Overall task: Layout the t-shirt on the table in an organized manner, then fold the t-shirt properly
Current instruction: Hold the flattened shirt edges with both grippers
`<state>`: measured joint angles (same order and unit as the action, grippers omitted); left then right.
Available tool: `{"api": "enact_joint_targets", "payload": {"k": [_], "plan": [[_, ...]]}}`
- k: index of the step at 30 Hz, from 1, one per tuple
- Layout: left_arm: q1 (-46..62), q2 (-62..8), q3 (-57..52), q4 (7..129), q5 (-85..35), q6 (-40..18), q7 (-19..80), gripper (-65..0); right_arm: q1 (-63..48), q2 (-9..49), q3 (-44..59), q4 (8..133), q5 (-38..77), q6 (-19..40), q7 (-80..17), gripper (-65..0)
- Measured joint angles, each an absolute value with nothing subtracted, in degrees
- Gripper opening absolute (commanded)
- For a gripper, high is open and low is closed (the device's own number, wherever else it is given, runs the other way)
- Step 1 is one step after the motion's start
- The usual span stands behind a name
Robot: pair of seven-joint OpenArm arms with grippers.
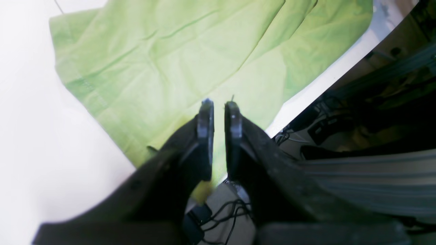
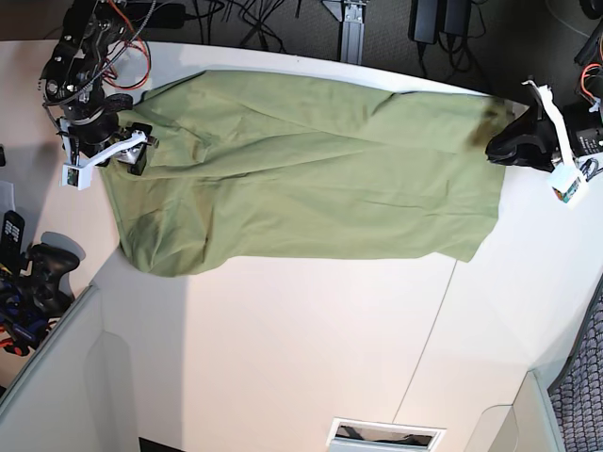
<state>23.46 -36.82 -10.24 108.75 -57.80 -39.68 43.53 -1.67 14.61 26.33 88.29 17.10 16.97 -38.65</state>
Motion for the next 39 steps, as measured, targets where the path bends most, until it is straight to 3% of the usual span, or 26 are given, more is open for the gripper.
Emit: {"api": "enact_joint_targets", "payload": {"k": [19,21,23,25,27,29,35,39], "plan": [[23.5,-36.2,-10.2,108.7,-57.8,-39.7,43.5,-55.4,-2.2,14.5,25.0,89.8,18.6,17.6,-40.8,-26.4],[23.5,-36.2,-10.3,108.7,-57.8,-39.7,43.5,-53.1,-2.2,14.5,25.0,89.8,18.6,17.6,-40.8,-26.6],[23.5,-36.2,-10.3,108.7,-57.8,-39.7,43.5,-46.8,-2.2,14.5,25.0,89.8,18.6,17.6,-40.8,-33.2],[23.5,-36.2,-10.3,108.7,-57.7,-39.7,43.5,-40.9,-2.2,14.5,25.0,89.8,18.7,17.7,-40.8,-45.2],[23.5,-36.2,-10.3,108.7,-57.7,-39.7,43.5,-39.5,-2.3,14.5,25.0,89.8,18.7,17.8,-40.9,-55.1],[23.5,-36.2,-10.3,108.7,-57.7,-39.7,43.5,-39.5,-2.4,14.5,25.0,89.6,18.7,17.8,-41.0,-58.0],[23.5,-36.2,-10.3,108.7,-57.1,-39.7,43.5,-39.5,-2.4,14.5,25.0,89.6,15.9,17.8,-41.0,-56.2],[23.5,-36.2,-10.3,108.7,-55.9,-39.7,43.5,-39.5,-2.4,14.5,25.5,89.6,14.5,17.8,-41.0,-39.9]]}}
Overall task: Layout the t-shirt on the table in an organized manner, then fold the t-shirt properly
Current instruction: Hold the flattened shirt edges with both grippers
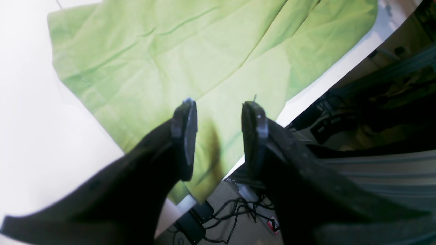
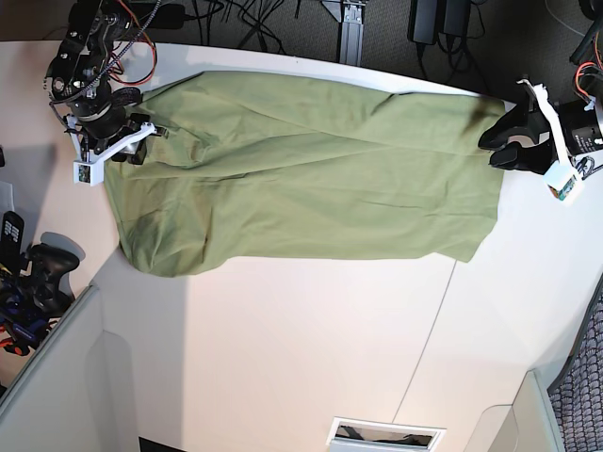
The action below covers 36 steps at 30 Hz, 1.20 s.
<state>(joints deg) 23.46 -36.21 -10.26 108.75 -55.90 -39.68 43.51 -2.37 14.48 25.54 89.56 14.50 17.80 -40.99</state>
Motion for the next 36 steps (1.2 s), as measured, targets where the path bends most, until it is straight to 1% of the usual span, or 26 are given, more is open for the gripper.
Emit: {"api": "enact_joint_targets", "payload": {"k": [1,2,14,15,16,19,20,25,29,36], "plan": [[23.5,-36.2,-10.3,108.7,-55.9,-39.7,43.5,-39.5,-2.4,14.5,25.8,89.6,14.5,17.8,-41.0,-37.6],[23.5,-36.2,-10.3,108.7,-55.9,-39.7,43.5,-39.5,-2.4,14.5,25.9,89.6,14.5,17.8,-41.0,-37.0],[23.5,-36.2,-10.3,108.7,-55.9,-39.7,43.5,-39.5,-2.3,14.6,24.9,85.6,16.5,18.4,-40.5,-37.4],[23.5,-36.2,-10.3,108.7,-55.9,-39.7,43.5,-39.5,-2.3,14.6,24.8,85.6,16.5,18.4,-40.5,-39.1],[23.5,-36.2,-10.3,108.7,-55.9,-39.7,43.5,-39.5,-2.3,14.6,24.8,85.6,16.5,18.4,-40.5,-42.1],[23.4,-36.2,-10.3,108.7,-55.8,-39.7,43.5,-39.5,-2.4,14.6,24.7,86.1,16.6,18.5,-40.6,-53.6],[23.5,-36.2,-10.3,108.7,-55.8,-39.7,43.4,-39.5,-2.4,14.6,24.7,86.3,16.6,18.5,-40.8,-55.8],[23.5,-36.2,-10.3,108.7,-55.8,-39.7,42.8,-39.5,-2.4,14.6,24.7,87.7,16.5,18.6,-40.8,-57.0],[23.5,-36.2,-10.3,108.7,-55.8,-39.7,42.8,-39.5,-2.4,14.6,24.7,87.8,16.5,18.6,-40.8,-64.8],[23.5,-36.2,-10.3,108.7,-55.8,-39.7,42.8,-39.5,-2.4,14.6,24.7,87.8,16.5,18.6,-40.8,-65.0]]}}
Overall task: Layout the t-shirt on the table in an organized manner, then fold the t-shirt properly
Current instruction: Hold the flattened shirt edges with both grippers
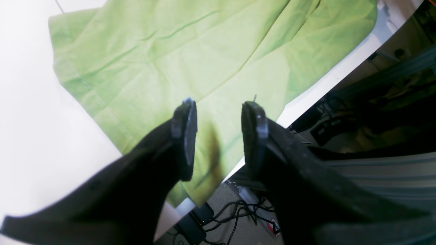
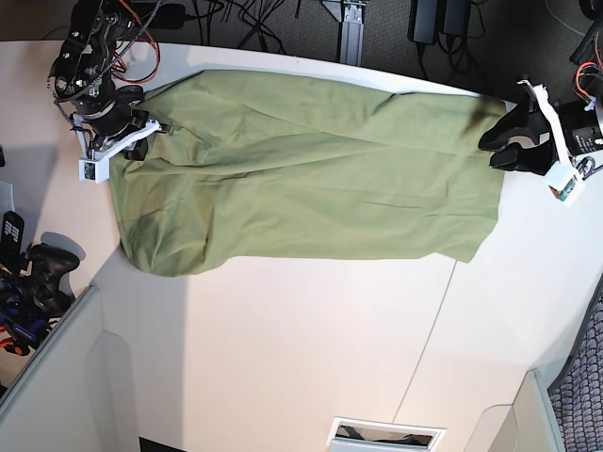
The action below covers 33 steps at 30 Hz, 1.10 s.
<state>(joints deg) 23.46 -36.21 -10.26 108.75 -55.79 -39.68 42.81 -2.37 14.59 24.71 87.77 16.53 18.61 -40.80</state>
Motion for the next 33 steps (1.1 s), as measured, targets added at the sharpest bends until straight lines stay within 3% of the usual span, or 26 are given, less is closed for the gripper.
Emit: {"api": "enact_joint_targets", "payload": {"k": [6,9,11,33], "plan": [[23.5,-36.2,-10.3,108.7,-55.8,-39.7,42.8,-39.5,-2.4,14.6,24.7,88.3,17.3,18.6,-40.8,-63.4],[23.5,-36.2,-10.3,108.7,-55.8,-39.7,42.8,-39.5,-2.3,14.6,24.7,88.3,17.6,18.6,-40.8,-50.6],[23.5,-36.2,-10.3,108.7,-55.8,-39.7,42.8,-39.5,-2.2,14.6,24.7,88.3,17.6,18.6,-40.8,-46.5],[23.5,-36.2,-10.3,108.7,-55.8,-39.7,42.8,-39.5,-2.2,14.5,23.7,92.5,21.5,19.0,-44.5,-46.5]]}}
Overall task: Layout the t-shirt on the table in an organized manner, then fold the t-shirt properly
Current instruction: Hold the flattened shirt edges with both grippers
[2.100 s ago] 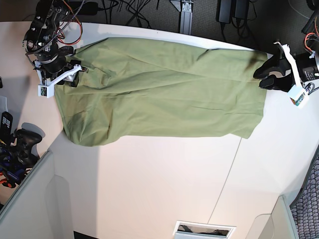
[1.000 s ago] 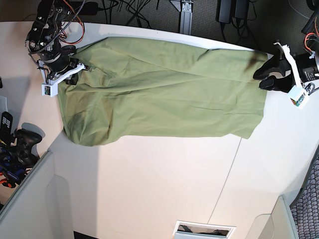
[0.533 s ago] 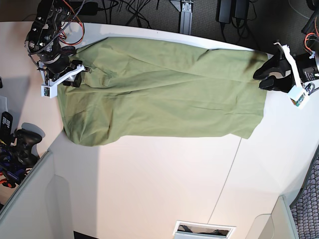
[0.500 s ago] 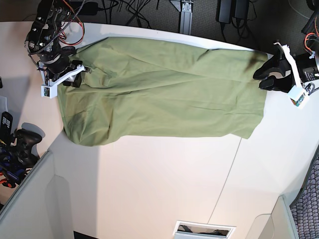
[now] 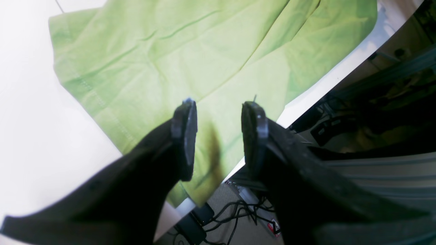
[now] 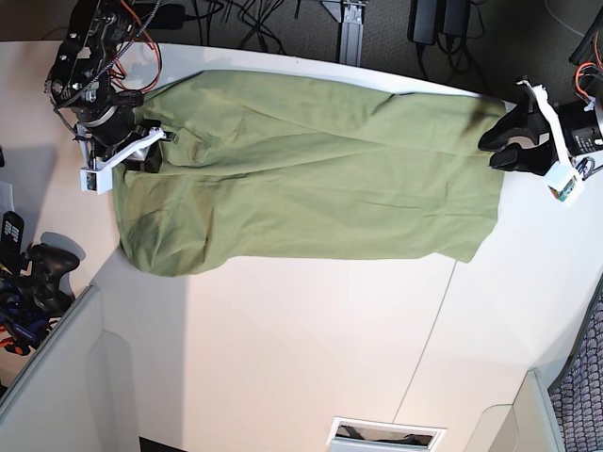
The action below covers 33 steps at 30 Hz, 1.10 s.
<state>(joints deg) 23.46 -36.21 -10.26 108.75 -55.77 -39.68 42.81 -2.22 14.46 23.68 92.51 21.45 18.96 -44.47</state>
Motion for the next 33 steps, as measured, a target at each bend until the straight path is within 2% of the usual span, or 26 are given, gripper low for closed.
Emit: {"api": "enact_joint_targets", "payload": {"k": [33], "plan": [[23.5,-36.2,-10.3,108.7,-55.7,-39.7,42.8,-39.5,-1.6,14.5,21.7,92.4,10.8,19.1,-39.6,-46.3]]}}
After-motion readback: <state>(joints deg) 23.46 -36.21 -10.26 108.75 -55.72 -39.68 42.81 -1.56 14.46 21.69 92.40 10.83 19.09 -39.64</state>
